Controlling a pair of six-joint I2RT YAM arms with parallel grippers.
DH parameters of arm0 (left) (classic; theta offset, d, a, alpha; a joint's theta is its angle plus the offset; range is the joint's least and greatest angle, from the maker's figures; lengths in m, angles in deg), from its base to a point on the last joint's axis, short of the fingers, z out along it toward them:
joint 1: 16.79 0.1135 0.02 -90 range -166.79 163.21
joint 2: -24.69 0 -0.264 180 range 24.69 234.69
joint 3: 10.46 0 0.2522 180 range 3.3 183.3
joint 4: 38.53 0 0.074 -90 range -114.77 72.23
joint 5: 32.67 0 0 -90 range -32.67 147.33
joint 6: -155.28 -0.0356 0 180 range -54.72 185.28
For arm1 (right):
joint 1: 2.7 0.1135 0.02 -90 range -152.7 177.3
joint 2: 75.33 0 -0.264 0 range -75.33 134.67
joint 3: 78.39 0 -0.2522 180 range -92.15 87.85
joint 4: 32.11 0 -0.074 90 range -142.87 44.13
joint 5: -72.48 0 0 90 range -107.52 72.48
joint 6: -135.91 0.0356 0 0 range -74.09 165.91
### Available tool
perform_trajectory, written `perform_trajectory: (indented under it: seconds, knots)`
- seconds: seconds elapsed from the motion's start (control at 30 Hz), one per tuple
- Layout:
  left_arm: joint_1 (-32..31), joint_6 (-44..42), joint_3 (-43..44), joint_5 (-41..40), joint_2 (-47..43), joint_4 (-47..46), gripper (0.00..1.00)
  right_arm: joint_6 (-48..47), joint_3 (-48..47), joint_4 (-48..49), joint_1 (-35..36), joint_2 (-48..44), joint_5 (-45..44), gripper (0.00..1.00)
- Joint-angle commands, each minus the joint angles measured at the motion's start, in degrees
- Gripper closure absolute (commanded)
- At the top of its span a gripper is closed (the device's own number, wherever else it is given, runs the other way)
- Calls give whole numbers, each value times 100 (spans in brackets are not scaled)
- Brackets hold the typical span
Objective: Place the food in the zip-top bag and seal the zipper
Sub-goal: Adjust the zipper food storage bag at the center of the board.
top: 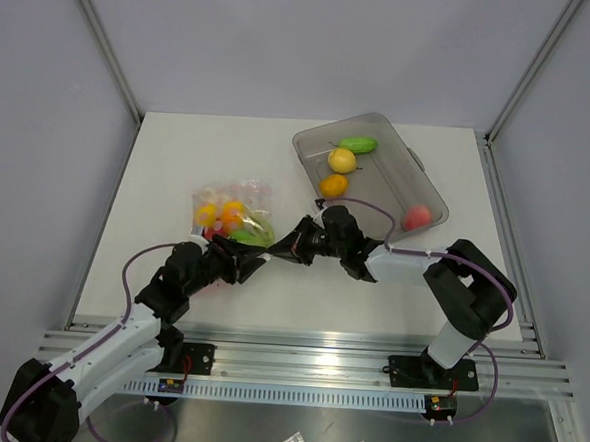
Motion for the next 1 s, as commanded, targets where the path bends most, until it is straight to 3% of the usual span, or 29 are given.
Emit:
perform_trajectory:
  seconds: [0.0,0.03,0.2,0.43,0.6,0.67,0.77,0.97]
  knots:
    - [10,18,-23,-482,55,-177,57,135,71,424,23,-326,49,100]
    - [10,27,-15,-456,90,-194,55,170,89,442,14,-326,49,100]
    - [2,-297,222,-464,-145,120,10,223,63,512,-30,-317,-47,100]
    - [2,-1414,751,-1175,-1190,2651,13,-66,-815,82,-329,-124,137,100]
    - [2,-642,-119,-992,-2036,2259,7,-182,-1141,-59,-487,43,233,100]
    - [10,-458,-330,-817,-1915,2039,1,-182,-1247,-42,-601,184,277,100]
    - [19,-386,-463,-623,-1485,1574,1,-41,-1335,229,-777,386,505,100]
    - [185,-815,-33,-878,-1185,1370,18,-453,-1563,-382,-1005,395,682,100]
